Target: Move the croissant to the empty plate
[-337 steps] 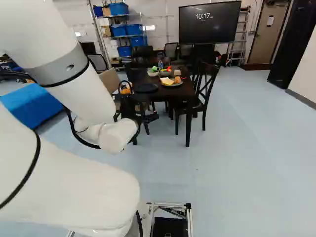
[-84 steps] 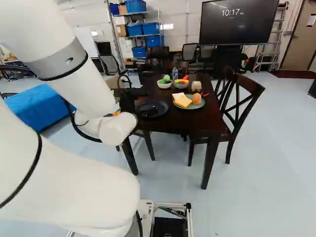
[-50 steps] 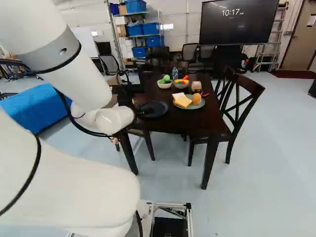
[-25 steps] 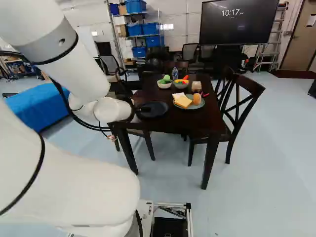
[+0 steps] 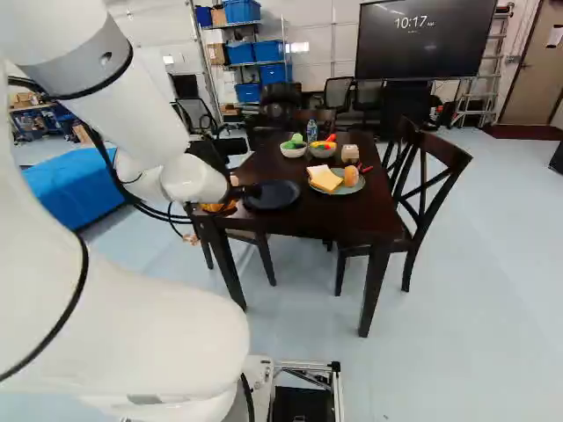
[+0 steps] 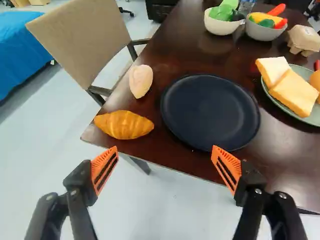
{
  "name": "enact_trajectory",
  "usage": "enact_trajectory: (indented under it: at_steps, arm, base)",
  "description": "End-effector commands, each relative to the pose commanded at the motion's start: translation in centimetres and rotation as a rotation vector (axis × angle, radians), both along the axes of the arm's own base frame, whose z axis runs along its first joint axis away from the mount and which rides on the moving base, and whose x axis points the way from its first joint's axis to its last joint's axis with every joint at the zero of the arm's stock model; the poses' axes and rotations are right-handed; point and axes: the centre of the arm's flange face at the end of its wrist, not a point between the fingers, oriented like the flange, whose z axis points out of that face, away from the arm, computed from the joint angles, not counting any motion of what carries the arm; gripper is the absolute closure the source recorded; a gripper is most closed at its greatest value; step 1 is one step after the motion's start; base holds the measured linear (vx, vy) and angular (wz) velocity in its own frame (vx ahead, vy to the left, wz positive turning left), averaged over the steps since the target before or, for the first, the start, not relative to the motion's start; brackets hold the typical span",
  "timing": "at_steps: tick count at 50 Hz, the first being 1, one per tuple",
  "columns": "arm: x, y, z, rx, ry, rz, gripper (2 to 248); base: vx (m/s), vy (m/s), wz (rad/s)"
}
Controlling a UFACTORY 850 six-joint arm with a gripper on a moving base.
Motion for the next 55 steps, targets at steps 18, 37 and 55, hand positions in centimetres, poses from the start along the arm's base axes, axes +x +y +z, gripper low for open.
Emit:
enact_trajectory:
  at_steps: [18,37,55]
  arm:
    - [1.8,2.0,1.6,-0.011,0.054,0.047,3]
    - [3.2,2.4,3.2,-0.021,0.109,0.047,3]
    - [3.2,2.5,4.6,-0.034,0.17,0.052,3]
  base:
    - [0.0,0.0,0.0]
    - [0.0,0.0,0.0]
    - [0.0,0.0,0.0]
